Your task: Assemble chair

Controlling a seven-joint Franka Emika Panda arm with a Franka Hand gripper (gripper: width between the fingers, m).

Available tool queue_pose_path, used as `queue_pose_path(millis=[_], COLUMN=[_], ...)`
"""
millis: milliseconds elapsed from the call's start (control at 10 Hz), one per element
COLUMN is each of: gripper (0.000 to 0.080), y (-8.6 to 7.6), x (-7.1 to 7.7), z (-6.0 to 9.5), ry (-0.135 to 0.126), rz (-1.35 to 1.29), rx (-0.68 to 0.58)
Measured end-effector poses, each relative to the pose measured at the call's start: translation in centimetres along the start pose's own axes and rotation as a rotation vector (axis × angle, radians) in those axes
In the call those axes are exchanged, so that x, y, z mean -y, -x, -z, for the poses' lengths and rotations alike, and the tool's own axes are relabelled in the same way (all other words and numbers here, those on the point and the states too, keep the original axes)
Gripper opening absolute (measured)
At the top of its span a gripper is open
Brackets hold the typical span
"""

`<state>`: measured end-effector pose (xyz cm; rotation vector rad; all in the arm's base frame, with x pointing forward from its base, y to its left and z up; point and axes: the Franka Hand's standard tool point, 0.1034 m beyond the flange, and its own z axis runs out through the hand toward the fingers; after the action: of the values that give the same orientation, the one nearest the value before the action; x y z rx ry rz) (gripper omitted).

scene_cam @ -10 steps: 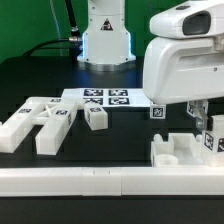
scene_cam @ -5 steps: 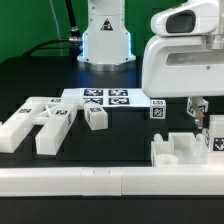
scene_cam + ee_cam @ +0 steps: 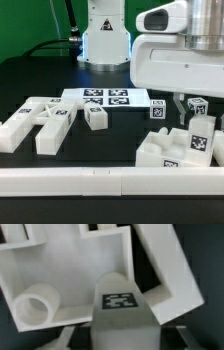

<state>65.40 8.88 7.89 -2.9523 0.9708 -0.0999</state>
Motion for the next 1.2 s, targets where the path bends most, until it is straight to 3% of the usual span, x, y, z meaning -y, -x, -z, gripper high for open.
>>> queue_pose_path(millis=[200,400,500,600,700,800,1200], gripper=[0.0291,0.0556,0.0556,0.063,0.0644,0.0644,0.0648], y=[-0.2,-0.1,0.2,0.6,1.0,1.1,1.2], x=[-0.3,-0.3,-0.4,-1.8,-3.4,-3.8,-3.8], z=[0.0,0.1,0.7,1.4,2.0,2.2,1.8], ry=[0.009,0.008,0.002,0.001,0.006,0.006,0.007], rz=[-0.036,-0.021,0.068,0.147,0.167,0.152,0.19], rx=[-0.002,-0.004,-0.01,-0.01,-0.004,-0.005,-0.007])
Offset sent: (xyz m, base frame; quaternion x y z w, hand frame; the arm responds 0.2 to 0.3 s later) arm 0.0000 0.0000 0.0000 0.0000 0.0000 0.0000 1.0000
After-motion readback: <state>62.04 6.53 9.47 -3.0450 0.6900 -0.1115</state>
